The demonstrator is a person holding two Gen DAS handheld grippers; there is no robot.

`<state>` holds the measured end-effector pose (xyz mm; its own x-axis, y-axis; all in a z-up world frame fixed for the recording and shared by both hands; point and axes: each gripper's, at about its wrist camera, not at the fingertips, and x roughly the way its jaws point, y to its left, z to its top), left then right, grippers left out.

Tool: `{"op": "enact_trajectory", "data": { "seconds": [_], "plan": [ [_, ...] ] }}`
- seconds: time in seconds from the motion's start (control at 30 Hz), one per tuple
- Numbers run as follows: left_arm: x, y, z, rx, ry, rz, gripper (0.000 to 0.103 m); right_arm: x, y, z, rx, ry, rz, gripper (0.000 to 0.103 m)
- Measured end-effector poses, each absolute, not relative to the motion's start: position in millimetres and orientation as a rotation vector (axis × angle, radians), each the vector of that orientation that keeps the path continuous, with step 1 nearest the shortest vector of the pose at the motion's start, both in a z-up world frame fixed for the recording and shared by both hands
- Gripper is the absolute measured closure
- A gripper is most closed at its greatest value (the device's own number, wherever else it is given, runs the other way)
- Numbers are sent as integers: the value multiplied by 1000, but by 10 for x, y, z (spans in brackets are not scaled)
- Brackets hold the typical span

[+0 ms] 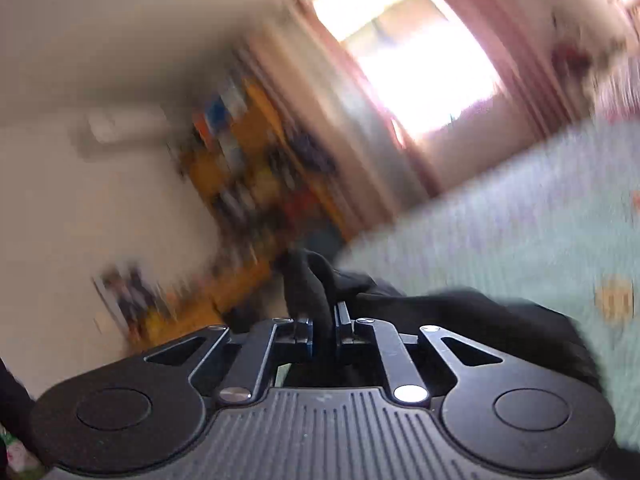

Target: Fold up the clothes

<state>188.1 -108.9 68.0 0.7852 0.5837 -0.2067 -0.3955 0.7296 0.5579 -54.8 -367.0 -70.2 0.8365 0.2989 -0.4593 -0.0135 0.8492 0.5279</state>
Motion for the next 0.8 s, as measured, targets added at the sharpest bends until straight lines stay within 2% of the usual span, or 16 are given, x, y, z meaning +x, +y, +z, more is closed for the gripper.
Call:
{"op": "enact_trajectory", "data": {
  "seconds": [0.1,0.17,0.23,0.37,0.43,0.63,0.7,0.77,0.8],
  "plan": [
    [1782,-720,421,447,560,537,85,-457,-3650,-740,515,604,179,20],
    [1560,-555,318,438,571,531,81,-388,-3621,-763,490,631,186,20],
    [1292,-462,260,393,593,478,71,-318,-3597,-775,468,645,194,20],
    [686,-404,147,342,612,370,65,-71,-3710,-756,532,650,158,20],
    [455,-457,54,336,616,321,52,102,-3810,-738,584,651,95,20],
    [68,-592,-274,318,682,204,45,803,-4066,-763,683,697,-137,18],
    [-12,-632,-353,319,699,175,43,1075,-4100,-861,688,746,-200,14],
    [-109,-658,-393,324,715,167,37,1336,-4074,-1030,656,833,-256,14],
    [-127,-641,-400,322,722,164,31,1411,-4044,-1090,645,855,-267,12]
  ]
}}
